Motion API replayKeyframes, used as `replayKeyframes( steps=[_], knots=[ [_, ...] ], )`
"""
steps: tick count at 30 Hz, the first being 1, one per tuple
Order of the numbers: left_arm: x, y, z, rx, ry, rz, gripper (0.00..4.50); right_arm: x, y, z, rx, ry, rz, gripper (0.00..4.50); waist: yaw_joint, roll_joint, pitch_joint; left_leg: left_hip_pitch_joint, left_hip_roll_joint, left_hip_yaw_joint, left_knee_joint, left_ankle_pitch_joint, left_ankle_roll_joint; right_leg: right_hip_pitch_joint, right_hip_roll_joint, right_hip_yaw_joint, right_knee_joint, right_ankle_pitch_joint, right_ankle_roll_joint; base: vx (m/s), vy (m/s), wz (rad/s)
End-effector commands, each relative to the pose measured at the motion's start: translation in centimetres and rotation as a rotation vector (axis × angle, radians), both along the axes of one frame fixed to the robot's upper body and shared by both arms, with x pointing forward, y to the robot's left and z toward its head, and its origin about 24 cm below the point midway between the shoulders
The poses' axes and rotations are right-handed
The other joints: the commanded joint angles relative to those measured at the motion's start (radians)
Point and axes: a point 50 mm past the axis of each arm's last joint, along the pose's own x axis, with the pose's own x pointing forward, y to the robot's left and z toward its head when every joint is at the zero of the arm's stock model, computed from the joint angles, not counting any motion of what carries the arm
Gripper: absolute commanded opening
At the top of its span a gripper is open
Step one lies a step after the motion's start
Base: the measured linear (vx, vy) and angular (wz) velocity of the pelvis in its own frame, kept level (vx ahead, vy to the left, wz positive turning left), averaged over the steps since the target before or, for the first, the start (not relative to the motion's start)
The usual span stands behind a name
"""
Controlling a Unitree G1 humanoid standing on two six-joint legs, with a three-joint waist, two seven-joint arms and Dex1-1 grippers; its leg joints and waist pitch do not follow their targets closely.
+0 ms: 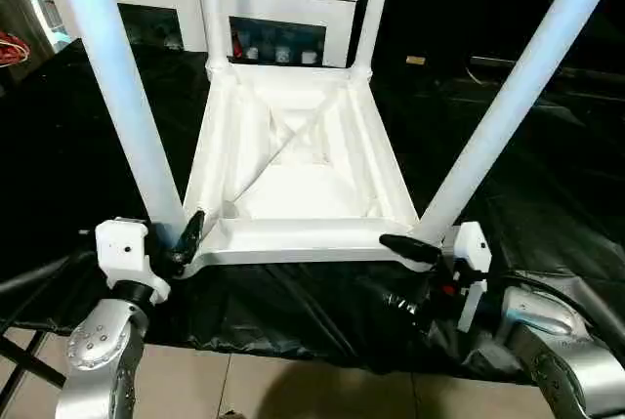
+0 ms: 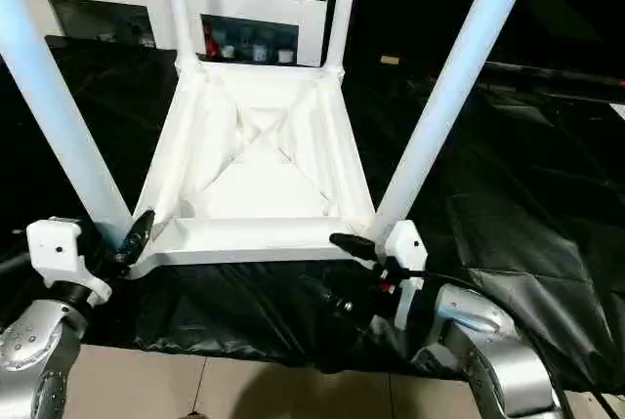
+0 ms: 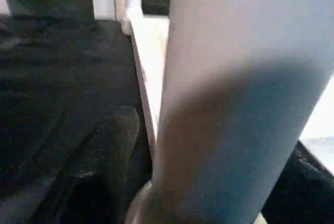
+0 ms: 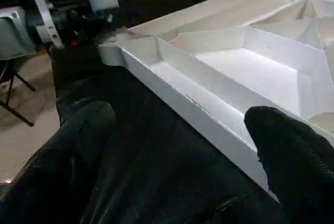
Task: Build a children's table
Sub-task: Flip table
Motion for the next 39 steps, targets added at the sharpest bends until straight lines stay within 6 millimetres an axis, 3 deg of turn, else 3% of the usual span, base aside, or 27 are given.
replayKeyframes(
  steps=[1,8,22,26,27,29,34,36,39],
  knots=[
    [0.0,-0.3,-0.1,-0.001,0.028,-0.006,3.00,0.2,-0.1,0.3,-0.006,0.000,0.027,4.50,0.001,0.007,-0.036,0.010,0.095,-0.041,-0.093,-0.172,0.034,0.027,-0.101,0.056,-0.076,-0.040,-0.203,0.000,0.000,0.00],
    [0.4,-0.9,-0.1,-0.145,0.067,-0.011,2.52,-0.2,-0.2,0.1,-0.016,0.026,0.082,4.50,0.000,0.011,-0.036,0.009,0.095,-0.040,-0.092,-0.174,0.040,0.029,-0.101,0.057,-0.077,-0.036,-0.217,0.000,0.000,0.00],
    [1.4,-2.8,1.8,-0.519,0.039,0.004,2.51,0.1,-0.9,-0.2,-0.019,0.023,0.047,4.50,0.001,0.010,-0.035,0.006,0.091,-0.035,-0.083,-0.128,0.065,0.029,-0.100,0.055,-0.077,-0.042,-0.244,0.000,0.000,0.00],
    [2.1,-4.4,3.1,-0.580,0.034,-0.051,2.51,1.9,-1.2,-0.6,-0.005,0.024,-0.112,4.50,-0.002,0.010,-0.035,0.004,0.090,-0.036,-0.083,-0.115,0.063,0.028,-0.099,0.053,-0.077,-0.059,-0.241,0.000,0.000,0.00],
    [2.2,-5.0,3.6,-0.571,0.032,-0.078,2.51,3.4,-1.2,-0.7,0.053,0.041,-0.254,4.50,-0.005,0.010,-0.037,0.006,0.087,-0.035,-0.082,-0.096,0.055,0.026,-0.098,0.053,-0.076,-0.049,-0.247,0.000,0.000,0.00],
    [2.3,-5.1,3.7,-0.570,0.035,-0.082,2.50,3.8,-1.0,-0.7,0.085,0.061,-0.293,4.50,-0.004,0.012,-0.038,0.007,0.087,-0.034,-0.081,-0.085,0.054,0.026,-0.098,0.053,-0.073,-0.037,-0.249,0.000,0.000,0.00],
    [2.6,-5.3,4.3,-0.580,0.046,-0.081,2.50,4.4,0.8,0.3,0.234,0.093,-0.245,4.50,0.001,0.016,-0.044,0.004,0.087,-0.033,-0.075,-0.019,0.081,0.034,-0.093,0.050,-0.059,0.108,-0.250,0.000,0.000,0.00],
    [2.8,-5.5,4.6,-0.580,0.048,-0.084,2.50,4.5,1.5,0.8,0.288,0.100,-0.208,4.50,-0.001,0.017,-0.042,0.005,0.088,-0.033,-0.078,-0.045,0.077,0.033,-0.095,0.050,-0.062,0.080,-0.251,0.000,0.000,0.00],
    [3.0,-5.8,4.8,-0.561,0.052,-0.097,2.50,4.6,2.5,1.7,0.361,0.102,-0.142,4.50,0.000,0.016,-0.037,0.009,0.091,-0.032,-0.085,-0.119,0.044,0.030,-0.096,0.053,-0.074,-0.041,-0.235,0.000,0.000,0.00]
  ],
)
